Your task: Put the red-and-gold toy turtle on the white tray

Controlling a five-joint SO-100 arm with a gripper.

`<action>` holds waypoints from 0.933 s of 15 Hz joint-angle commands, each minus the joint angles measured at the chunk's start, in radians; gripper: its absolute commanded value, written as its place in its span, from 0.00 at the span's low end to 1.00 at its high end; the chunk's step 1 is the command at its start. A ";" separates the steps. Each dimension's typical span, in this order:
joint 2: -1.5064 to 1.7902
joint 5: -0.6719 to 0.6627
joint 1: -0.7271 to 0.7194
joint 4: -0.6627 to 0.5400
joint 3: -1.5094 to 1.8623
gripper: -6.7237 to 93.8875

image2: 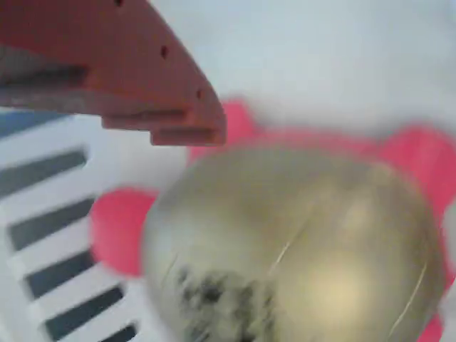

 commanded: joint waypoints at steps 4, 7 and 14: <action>0.319 0.118 0.011 -0.261 0.196 0.07; 0.505 0.302 0.005 -0.367 0.249 0.07; 1.134 0.437 -0.436 -0.413 0.822 0.07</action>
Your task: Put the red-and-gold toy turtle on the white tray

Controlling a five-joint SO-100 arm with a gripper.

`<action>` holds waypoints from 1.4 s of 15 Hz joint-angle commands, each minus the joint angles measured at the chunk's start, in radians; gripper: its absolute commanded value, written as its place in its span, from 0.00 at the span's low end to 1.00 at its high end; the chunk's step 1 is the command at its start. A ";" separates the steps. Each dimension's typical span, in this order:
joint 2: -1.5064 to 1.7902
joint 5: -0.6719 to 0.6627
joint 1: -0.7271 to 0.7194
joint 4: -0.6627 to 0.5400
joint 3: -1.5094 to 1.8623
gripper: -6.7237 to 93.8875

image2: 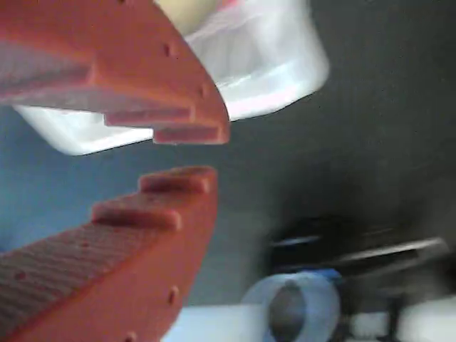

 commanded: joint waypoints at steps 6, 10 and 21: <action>0.758 -0.006 -0.284 0.255 0.586 0.07; 0.986 -0.031 -0.253 0.437 0.701 0.07; 1.031 -0.028 -0.247 0.497 0.736 0.07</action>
